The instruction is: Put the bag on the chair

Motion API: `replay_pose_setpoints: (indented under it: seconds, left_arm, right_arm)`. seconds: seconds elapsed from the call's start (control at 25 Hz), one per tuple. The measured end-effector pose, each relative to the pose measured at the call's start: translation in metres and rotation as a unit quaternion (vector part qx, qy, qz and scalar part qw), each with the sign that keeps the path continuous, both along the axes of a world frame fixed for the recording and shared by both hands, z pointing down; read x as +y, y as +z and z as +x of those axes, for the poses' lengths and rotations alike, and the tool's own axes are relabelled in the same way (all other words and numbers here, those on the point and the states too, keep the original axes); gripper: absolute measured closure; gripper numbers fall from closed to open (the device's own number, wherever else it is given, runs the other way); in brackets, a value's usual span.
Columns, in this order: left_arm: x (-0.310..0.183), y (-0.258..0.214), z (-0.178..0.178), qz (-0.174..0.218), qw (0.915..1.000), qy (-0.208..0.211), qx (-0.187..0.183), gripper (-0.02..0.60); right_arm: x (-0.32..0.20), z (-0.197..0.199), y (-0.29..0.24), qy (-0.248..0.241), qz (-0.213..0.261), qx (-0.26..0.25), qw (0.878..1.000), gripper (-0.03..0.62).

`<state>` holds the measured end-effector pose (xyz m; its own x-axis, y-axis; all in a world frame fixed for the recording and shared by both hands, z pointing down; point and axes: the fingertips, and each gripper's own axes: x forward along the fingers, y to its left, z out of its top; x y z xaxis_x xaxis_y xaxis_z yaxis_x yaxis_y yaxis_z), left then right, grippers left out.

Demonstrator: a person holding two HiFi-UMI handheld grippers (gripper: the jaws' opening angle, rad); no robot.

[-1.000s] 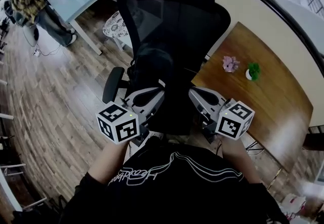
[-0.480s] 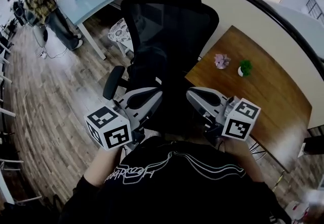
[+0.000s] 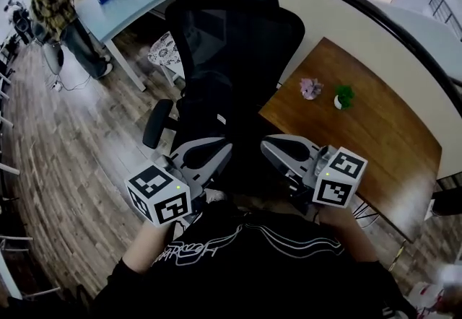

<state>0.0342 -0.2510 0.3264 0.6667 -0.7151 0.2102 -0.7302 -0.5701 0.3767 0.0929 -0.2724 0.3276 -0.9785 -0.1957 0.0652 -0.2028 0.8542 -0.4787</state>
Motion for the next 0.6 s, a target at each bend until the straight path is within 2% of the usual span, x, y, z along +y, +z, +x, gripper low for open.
replay_pose_setpoints:
  seconds: [0.28,0.6]
  left_arm:
    - [0.004,0.023,0.005,-0.009,0.9999,-0.004,0.003,0.54]
    - [0.005,0.034,0.005,-0.03,0.9994,-0.007,0.013,0.54]
  right_arm:
    - [0.011,0.008,0.038,-0.004,-0.021,0.025,0.999,0.599]
    - [0.011,0.011,0.041,0.001,-0.025,0.033,0.999,0.599]
